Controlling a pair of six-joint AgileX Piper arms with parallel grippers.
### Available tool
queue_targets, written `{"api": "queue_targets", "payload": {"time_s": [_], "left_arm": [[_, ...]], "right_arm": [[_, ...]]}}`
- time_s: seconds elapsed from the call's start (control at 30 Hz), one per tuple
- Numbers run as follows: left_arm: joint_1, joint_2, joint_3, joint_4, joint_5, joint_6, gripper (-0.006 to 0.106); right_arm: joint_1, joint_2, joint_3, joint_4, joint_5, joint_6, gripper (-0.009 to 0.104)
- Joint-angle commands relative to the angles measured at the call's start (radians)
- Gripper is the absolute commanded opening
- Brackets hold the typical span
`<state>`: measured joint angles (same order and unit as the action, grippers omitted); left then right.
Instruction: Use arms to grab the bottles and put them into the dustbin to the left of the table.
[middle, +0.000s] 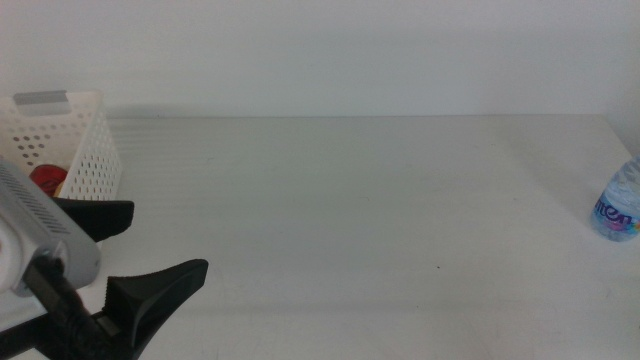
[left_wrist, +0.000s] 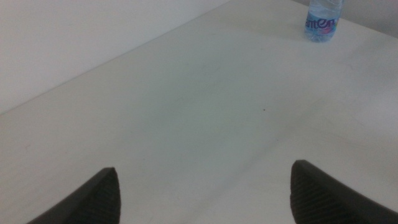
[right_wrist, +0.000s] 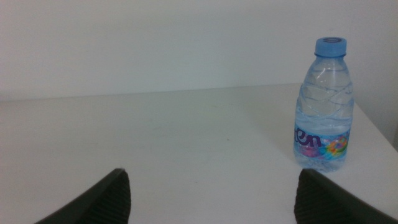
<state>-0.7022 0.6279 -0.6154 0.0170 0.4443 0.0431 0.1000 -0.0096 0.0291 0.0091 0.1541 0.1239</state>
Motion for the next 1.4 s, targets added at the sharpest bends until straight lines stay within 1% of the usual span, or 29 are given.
{"api": "queue_targets", "payload": {"time_s": [0.0,0.2,0.43,0.47,0.6,0.7,0.8,0.9,1.03,1.1,1.17,1.3,1.37], "left_arm": [[-0.004,0.0,-0.024,-0.004,-0.069,-0.015,0.09],[-0.004,0.0,-0.024,-0.004,-0.069,-0.015,0.09],[-0.004,0.0,-0.024,-0.004,-0.069,-0.015,0.09],[-0.004,0.0,-0.024,-0.004,-0.069,-0.015,0.09],[-0.004,0.0,-0.024,-0.004,-0.069,-0.015,0.09],[-0.004,0.0,-0.024,-0.004,-0.069,-0.015,0.09],[-0.004,0.0,-0.024,-0.004,-0.069,-0.015,0.09],[-0.004,0.0,-0.024,-0.004,-0.069,-0.015,0.09],[-0.004,0.0,-0.024,-0.004,-0.069,-0.015,0.09],[-0.004,0.0,-0.024,-0.004,-0.069,-0.015,0.09],[-0.004,0.0,-0.024,-0.004,-0.069,-0.015,0.09],[-0.004,0.0,-0.024,-0.004,-0.069,-0.015,0.09],[-0.004,0.0,-0.024,-0.004,-0.069,-0.015,0.09]], "right_arm": [[-0.005,-0.025,-0.022,0.002,-0.071,-0.006,0.07],[-0.005,0.06,-0.155,-0.003,-0.022,-0.006,0.07],[-0.005,0.243,-0.292,-0.009,-0.023,-0.006,0.07],[-0.005,0.266,-0.296,-0.027,-0.029,-0.01,0.07],[-0.005,0.351,-0.296,-0.147,-0.11,-0.046,0.07],[-0.005,0.412,-0.296,-0.172,-0.161,-0.034,0.07],[-0.005,0.463,-0.289,-0.162,-0.214,-0.032,0.07],[-0.005,0.499,-0.288,-0.142,-0.217,-0.032,0.07],[-0.005,0.523,-0.28,-0.134,-0.232,-0.032,0.07],[-0.005,0.523,-0.257,-0.127,-0.29,-0.032,0.07],[-0.005,0.523,-0.22,-0.106,-0.37,-0.032,0.07],[-0.005,0.523,-0.133,-0.086,-0.533,-0.033,0.07],[-0.005,0.524,-0.118,-0.069,-0.584,-0.05,0.069]]}}
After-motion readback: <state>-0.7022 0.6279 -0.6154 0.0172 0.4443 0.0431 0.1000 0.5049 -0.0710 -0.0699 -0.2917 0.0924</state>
